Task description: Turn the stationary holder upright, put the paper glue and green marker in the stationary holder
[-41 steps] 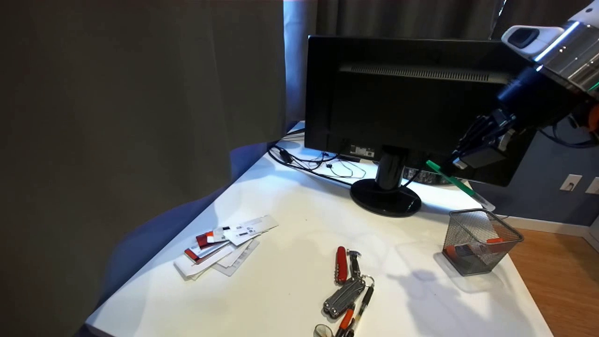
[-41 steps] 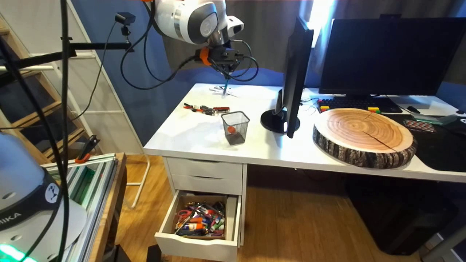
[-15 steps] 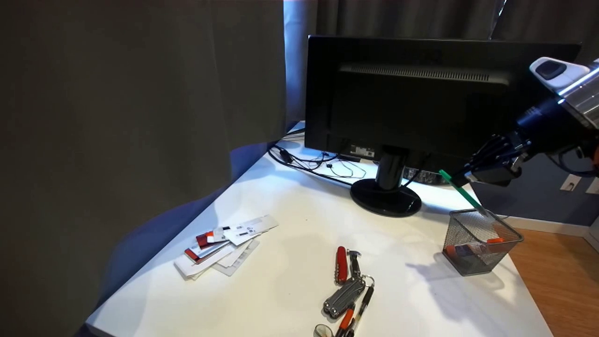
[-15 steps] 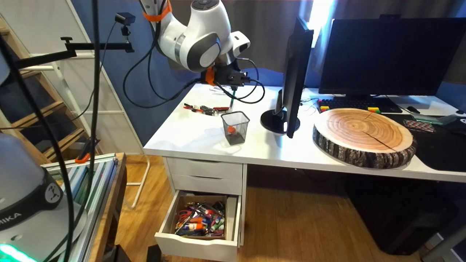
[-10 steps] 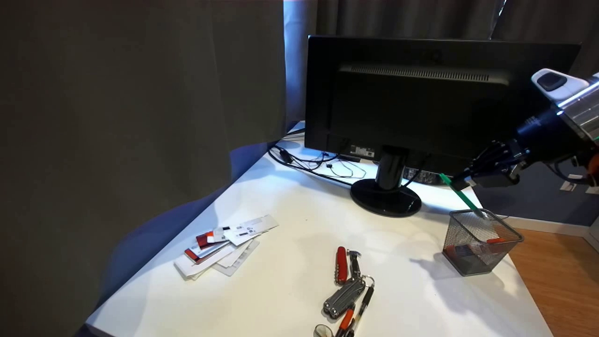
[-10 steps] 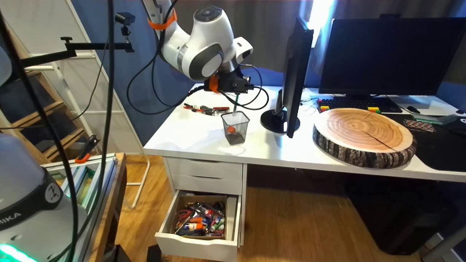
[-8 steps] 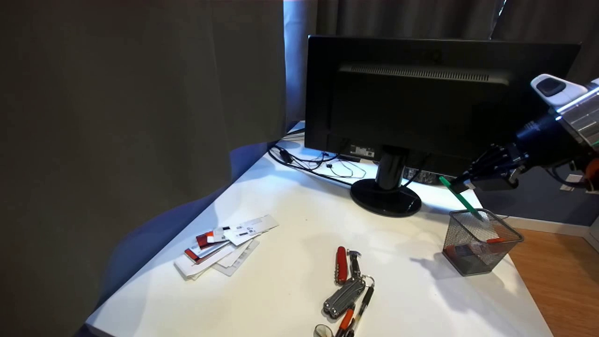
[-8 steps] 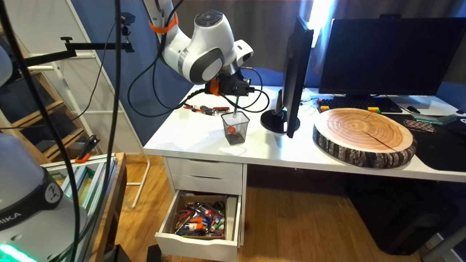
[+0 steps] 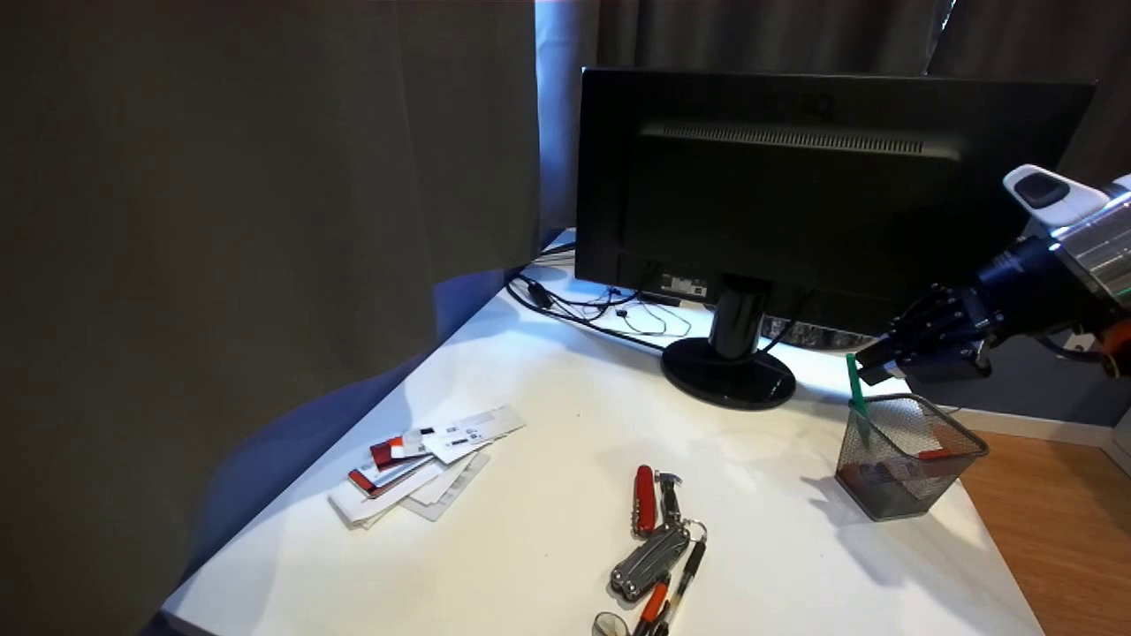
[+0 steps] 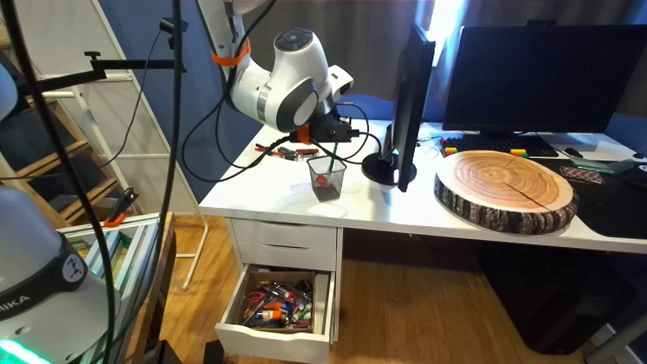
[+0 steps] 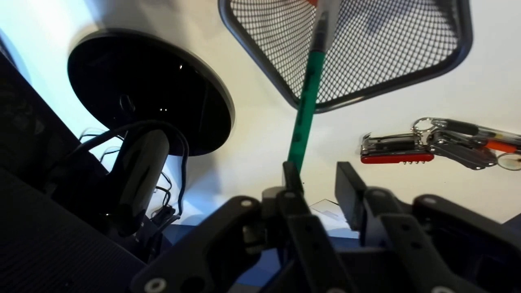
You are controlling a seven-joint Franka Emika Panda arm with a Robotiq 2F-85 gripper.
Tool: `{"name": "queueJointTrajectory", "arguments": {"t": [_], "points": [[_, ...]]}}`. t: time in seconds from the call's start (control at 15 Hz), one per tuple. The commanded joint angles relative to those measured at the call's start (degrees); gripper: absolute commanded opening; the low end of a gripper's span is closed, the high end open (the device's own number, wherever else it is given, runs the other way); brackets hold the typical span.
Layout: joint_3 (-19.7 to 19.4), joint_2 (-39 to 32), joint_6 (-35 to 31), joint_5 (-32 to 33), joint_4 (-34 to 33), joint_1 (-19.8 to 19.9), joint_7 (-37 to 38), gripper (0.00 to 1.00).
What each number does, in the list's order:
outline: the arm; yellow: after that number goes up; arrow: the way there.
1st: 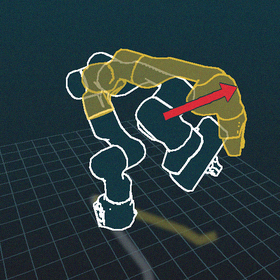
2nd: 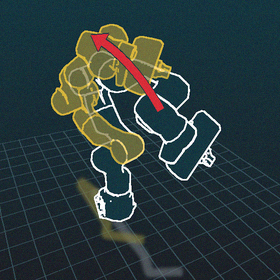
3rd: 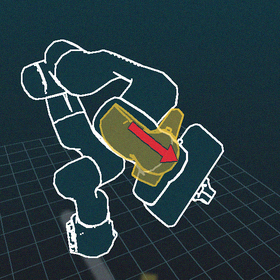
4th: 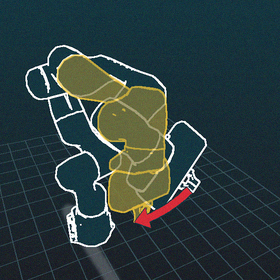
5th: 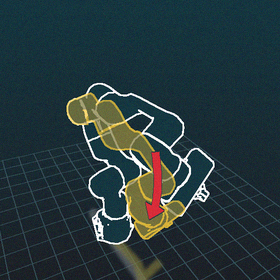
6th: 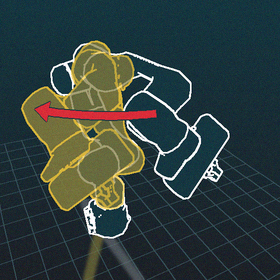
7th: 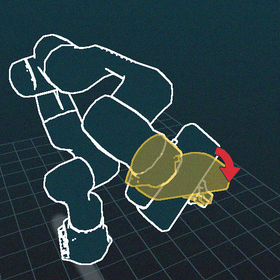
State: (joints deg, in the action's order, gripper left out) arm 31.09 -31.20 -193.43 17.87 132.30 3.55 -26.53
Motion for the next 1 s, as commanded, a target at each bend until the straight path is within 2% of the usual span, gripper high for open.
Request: {"name": "queueJointTrajectory", "arguments": {"t": [0.0, 0.13, 0.33, 0.4, 0.53, 0.93], "points": [[-0.4, -0.31, -1.01, 0.65, -0.65, -0.12, -0.54, 0.62], [1.81, 0.09, -0.34, 1.06, -0.33, 1.83, 0.03, 0.75], [5.58, 2.85, 4.16, -0.07, 0.62, 4.45, 2.3, 0.95], [6.25, 4.25, 5.6, -0.8, 0.89, 4.62, 2.92, 0.99], [7.06, 7.64, 10.53, -2.34, 1.12, 4.61, 4.6, 1.0], [4.18, 20.05, 31.7, -4.32, 0.1, 1.3, 14.19, 1.0]]}}
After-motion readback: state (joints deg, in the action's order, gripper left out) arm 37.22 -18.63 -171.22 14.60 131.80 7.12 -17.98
